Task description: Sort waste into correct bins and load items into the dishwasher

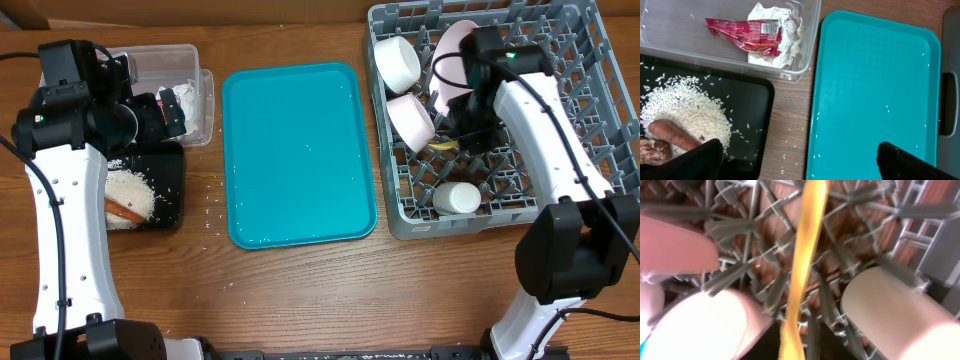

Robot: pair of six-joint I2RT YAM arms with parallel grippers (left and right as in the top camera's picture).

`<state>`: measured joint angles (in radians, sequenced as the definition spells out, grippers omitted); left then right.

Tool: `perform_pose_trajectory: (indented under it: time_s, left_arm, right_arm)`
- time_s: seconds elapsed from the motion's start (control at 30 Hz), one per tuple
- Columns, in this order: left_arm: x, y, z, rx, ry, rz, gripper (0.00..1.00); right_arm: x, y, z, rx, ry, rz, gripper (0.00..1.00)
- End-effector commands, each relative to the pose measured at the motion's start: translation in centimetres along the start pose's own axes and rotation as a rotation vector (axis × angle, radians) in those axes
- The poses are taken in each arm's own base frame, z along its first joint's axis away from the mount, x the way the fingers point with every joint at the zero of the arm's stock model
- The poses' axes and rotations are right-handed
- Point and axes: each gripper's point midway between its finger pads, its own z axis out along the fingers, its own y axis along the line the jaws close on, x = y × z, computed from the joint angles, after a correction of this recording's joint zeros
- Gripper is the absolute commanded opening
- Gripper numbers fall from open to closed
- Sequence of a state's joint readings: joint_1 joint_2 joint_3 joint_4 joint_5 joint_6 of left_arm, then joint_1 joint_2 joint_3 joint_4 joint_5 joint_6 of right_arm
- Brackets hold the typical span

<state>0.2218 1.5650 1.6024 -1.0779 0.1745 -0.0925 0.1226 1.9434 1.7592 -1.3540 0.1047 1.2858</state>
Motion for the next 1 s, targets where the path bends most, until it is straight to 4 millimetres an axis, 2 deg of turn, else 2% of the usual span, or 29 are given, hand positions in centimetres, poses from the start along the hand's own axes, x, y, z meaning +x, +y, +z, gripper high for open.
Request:
perform_pose_trajectory:
  time_s: [0.0, 0.1, 0.2, 0.27, 0.3, 0.37, 0.47, 0.5, 0.53, 0.7, 0.73, 0.8, 0.87, 0.97]
  left_arm:
    - [0.1, -0.1, 0.1, -0.003, 0.003, 0.032, 1.0]
    - [0.1, -0.1, 0.1, -0.003, 0.003, 0.031, 1.0]
    - [0.1, -0.1, 0.1, -0.003, 0.003, 0.031, 1.0]
    - [0.1, -0.1, 0.1, -0.003, 0.003, 0.031, 1.0]
    - [0.1, -0.1, 0.1, -0.003, 0.003, 0.031, 1.0]
    - [0.1, -0.1, 0.1, -0.003, 0.003, 0.031, 1.0]
    - [0.1, -0.1, 0.1, -0.003, 0.003, 0.032, 1.0]
    - [0.1, -0.1, 0.1, -0.003, 0.003, 0.031, 1.0]
    - [0.1, -0.2, 0.1, -0.002, 0.003, 0.031, 1.0]
    - [0.1, -0.1, 0.1, -0.003, 0.003, 0.031, 1.0]
    - [0.1, -0.1, 0.1, -0.003, 0.003, 0.031, 1.0]
    - [0.1, -0.1, 0.1, -0.003, 0.003, 0.032, 1.0]
    - [0.1, -0.1, 0.1, -0.003, 0.003, 0.032, 1.0]
    - [0.1, -0.1, 0.1, -0.003, 0.003, 0.032, 1.0]
  right_arm:
    - [0.1, 0.0, -0.5, -0.017, 0.002, 0.035, 0.39]
    - [0.1, -0.6, -0.8, -0.001, 0.002, 0.028, 0.38]
    - [-0.3, -0.4, -2.5, -0.048, -0.02, -0.036, 0.37]
    - [-0.7, -0.1, -4.8, -0.111, -0.048, -0.104, 0.37]
    - [-0.9, 0.2, -8.0, -0.196, -0.083, -0.224, 0.37]
    - [-0.6, 0.4, -11.2, -0.285, -0.117, -0.419, 0.39]
    - [1.9, -0.3, -16.5, -0.465, -0.108, -0.767, 0.61]
    - [3.2, -2.0, -19.6, -0.548, -0.107, -0.868, 0.91]
    - [3.5, -2.6, -20.3, -0.564, -0.11, -0.879, 1.0]
    - [4.2, -7.3, -26.6, -0.727, -0.221, -0.874, 1.0]
    - [4.0, -9.2, -27.5, -0.724, -0.276, -0.922, 1.0]
    - [3.6, -11.2, -28.1, -0.703, -0.336, -0.938, 1.0]
    - [2.3, -13.8, -28.9, -0.658, -0.431, -0.902, 1.0]
    - [1.7, -16.6, -29.6, -0.642, -0.5, -0.871, 1.0]
